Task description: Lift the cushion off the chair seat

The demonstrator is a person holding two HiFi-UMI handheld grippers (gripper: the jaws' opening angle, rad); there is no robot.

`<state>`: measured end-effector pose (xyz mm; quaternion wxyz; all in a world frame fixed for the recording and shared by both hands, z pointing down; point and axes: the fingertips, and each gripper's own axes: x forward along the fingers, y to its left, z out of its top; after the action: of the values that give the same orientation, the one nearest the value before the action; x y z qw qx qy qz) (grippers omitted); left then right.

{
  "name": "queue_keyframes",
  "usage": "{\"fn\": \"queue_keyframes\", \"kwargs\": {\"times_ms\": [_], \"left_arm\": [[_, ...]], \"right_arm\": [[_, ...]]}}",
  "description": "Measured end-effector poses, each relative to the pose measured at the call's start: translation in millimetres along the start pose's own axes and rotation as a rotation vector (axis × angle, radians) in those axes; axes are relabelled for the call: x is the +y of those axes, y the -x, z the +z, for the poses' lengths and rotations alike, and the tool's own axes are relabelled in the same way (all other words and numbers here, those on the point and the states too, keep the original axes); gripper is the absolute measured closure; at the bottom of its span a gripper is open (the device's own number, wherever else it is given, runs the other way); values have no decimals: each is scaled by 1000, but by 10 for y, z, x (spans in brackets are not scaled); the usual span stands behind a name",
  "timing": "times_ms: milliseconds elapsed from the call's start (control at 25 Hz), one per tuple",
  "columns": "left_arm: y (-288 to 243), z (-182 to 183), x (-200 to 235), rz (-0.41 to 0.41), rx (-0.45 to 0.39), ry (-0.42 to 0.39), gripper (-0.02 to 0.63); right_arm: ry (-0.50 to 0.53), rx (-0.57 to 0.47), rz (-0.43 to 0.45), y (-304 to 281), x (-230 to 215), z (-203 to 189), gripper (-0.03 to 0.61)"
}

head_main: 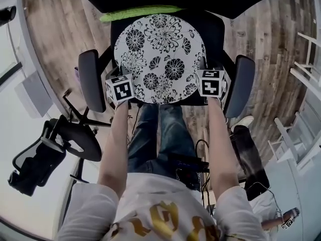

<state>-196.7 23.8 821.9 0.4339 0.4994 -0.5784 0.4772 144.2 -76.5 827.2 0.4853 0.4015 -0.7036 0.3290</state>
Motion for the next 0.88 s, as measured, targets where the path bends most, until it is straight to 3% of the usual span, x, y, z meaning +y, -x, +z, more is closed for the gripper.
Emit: {"fn": "queue_keyframes", "kwargs": {"times_ms": [880], "left_arm": [[542,204,-77,-69,-62,-63,595]], "right_arm": [[-60,-49,-39,731,145,67,555]]}}
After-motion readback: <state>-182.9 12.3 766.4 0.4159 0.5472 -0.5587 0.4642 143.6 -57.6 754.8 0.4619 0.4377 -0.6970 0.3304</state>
